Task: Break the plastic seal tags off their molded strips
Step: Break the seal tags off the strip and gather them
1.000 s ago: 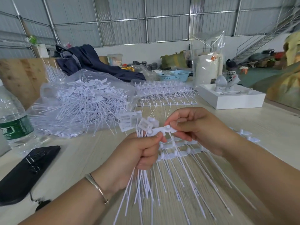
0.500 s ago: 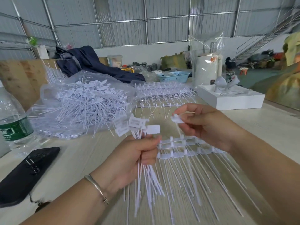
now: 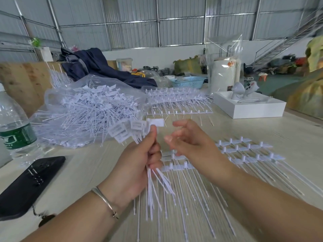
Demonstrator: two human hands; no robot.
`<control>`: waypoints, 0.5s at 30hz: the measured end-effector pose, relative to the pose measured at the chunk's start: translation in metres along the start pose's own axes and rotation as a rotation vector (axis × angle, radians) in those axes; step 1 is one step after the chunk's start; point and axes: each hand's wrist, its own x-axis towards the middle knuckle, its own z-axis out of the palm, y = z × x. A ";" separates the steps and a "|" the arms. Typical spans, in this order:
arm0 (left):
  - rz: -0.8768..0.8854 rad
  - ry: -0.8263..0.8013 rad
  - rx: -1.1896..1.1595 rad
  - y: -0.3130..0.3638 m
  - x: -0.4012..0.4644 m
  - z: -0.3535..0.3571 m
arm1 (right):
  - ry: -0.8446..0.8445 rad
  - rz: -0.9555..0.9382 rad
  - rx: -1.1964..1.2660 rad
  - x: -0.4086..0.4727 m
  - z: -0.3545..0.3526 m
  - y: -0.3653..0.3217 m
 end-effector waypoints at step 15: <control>0.216 0.132 0.062 0.001 -0.003 0.000 | -0.413 0.060 -0.058 -0.015 0.024 0.002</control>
